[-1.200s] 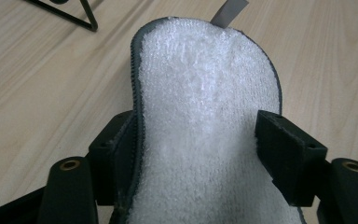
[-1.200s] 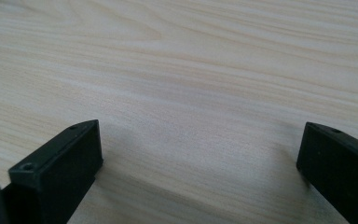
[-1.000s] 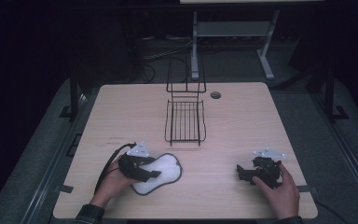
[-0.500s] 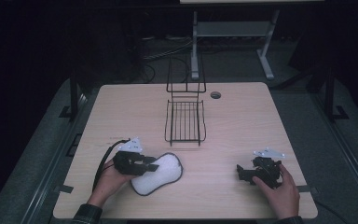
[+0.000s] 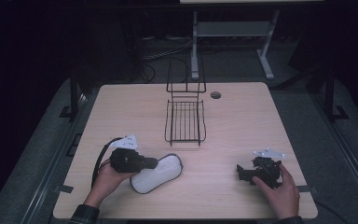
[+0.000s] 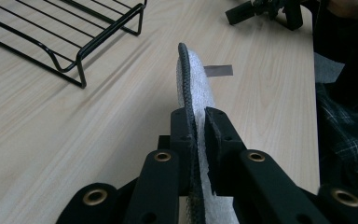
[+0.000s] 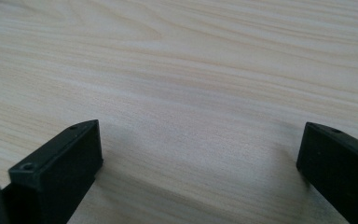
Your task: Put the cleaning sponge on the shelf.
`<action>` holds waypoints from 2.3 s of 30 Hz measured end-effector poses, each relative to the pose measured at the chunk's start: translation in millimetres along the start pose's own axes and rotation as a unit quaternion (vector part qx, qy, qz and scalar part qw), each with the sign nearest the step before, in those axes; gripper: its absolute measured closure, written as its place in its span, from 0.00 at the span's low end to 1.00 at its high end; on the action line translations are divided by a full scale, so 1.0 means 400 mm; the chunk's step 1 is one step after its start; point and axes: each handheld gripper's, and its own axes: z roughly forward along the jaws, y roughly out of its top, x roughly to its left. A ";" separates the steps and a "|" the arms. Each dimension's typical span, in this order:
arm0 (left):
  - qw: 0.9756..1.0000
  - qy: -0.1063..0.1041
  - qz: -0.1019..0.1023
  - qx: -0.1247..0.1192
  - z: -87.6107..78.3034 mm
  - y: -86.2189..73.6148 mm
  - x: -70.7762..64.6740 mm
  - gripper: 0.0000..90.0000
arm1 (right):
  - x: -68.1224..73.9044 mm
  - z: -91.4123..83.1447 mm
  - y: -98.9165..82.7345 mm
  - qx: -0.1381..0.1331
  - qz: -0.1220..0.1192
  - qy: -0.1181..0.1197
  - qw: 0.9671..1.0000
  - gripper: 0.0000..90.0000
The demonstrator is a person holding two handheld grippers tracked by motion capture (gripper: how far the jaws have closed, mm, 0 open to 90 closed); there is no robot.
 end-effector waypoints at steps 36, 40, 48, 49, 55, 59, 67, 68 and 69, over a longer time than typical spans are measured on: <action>0.996 0.043 -0.049 -0.058 -0.089 0.036 0.027 0.93 | 0.000 0.000 0.000 0.000 -0.001 0.000 1.000 0.00; 0.996 0.047 -0.049 -0.065 -0.099 0.049 0.034 0.93 | 0.000 0.000 0.000 0.000 0.000 0.000 1.000 0.00; 0.995 0.044 -0.052 -0.078 -0.107 0.074 0.053 0.93 | 0.000 0.000 0.000 0.000 -0.001 0.000 1.000 0.00; 0.995 0.044 -0.052 -0.078 -0.107 0.076 0.054 0.93 | 0.000 0.000 0.000 0.000 -0.001 0.000 1.000 0.00; 0.994 0.049 -0.051 -0.080 -0.102 0.094 0.074 0.93 | -0.001 0.000 0.000 0.000 -0.002 0.000 1.000 0.00; 0.994 0.051 -0.050 -0.078 -0.092 0.112 0.087 0.93 | -0.001 0.000 0.000 0.001 -0.002 0.001 1.000 0.00; 0.994 0.054 -0.051 -0.081 -0.082 0.138 0.112 0.93 | 0.000 0.000 0.000 0.001 -0.001 0.000 1.000 0.00; 0.993 0.057 -0.051 -0.085 -0.080 0.141 0.116 0.93 | -0.001 0.000 0.000 0.001 -0.002 0.000 1.000 0.00; 0.993 0.057 -0.052 -0.087 -0.078 0.144 0.120 0.93 | 0.000 0.000 0.000 0.001 -0.001 0.000 1.000 0.00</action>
